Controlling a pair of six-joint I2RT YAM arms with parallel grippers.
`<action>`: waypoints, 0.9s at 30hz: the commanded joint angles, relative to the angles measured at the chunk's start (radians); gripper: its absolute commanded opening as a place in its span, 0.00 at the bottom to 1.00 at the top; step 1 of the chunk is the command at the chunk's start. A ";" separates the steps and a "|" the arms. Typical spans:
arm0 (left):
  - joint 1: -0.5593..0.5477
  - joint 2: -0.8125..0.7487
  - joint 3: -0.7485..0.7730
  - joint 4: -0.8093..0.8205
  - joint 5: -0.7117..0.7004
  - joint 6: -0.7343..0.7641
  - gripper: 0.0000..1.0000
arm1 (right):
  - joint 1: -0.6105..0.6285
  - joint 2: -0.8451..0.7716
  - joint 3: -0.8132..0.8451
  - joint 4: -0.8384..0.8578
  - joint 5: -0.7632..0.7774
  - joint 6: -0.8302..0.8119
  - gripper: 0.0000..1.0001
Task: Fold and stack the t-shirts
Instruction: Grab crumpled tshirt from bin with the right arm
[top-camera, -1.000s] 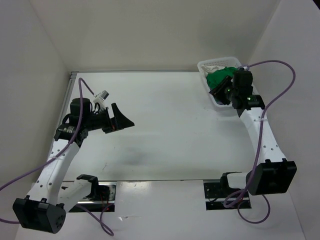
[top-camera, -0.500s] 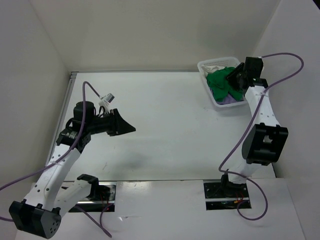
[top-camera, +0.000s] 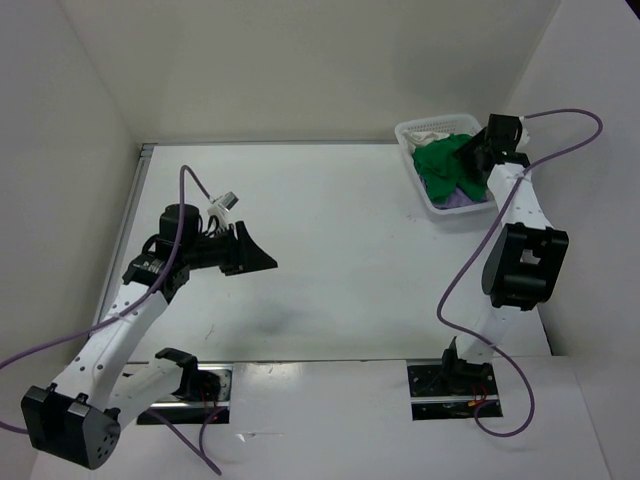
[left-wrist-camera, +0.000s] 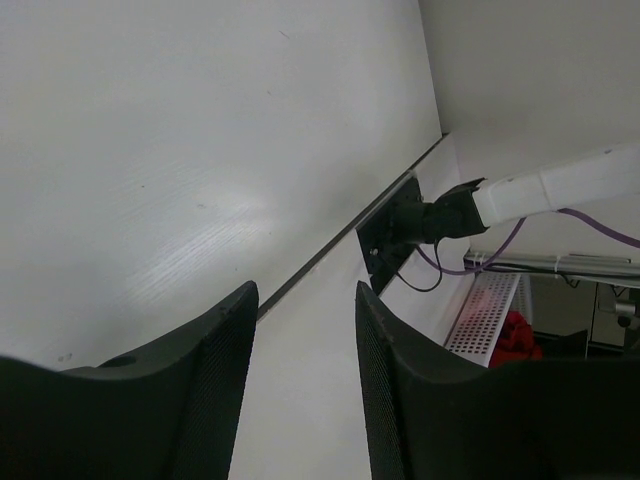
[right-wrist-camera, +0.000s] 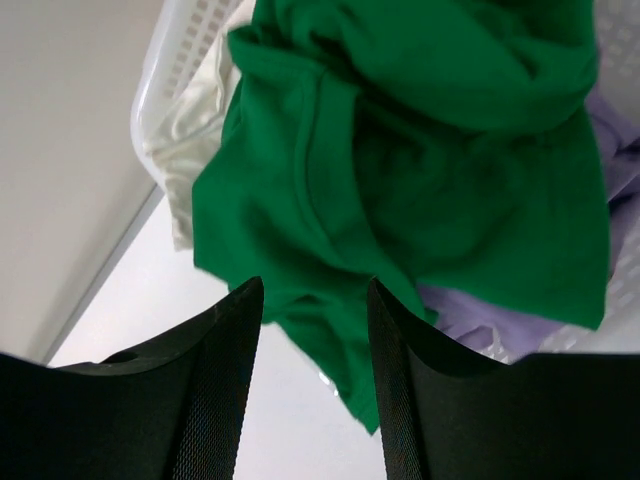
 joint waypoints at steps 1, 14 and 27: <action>-0.005 0.021 0.017 0.044 -0.001 0.033 0.52 | -0.031 0.034 0.066 0.059 0.053 0.002 0.52; -0.005 0.063 0.017 0.072 -0.021 0.024 0.52 | -0.031 0.149 0.148 0.139 -0.131 -0.070 0.50; -0.005 0.063 0.062 0.081 -0.031 0.015 0.52 | -0.031 -0.053 0.105 0.172 -0.180 -0.068 0.03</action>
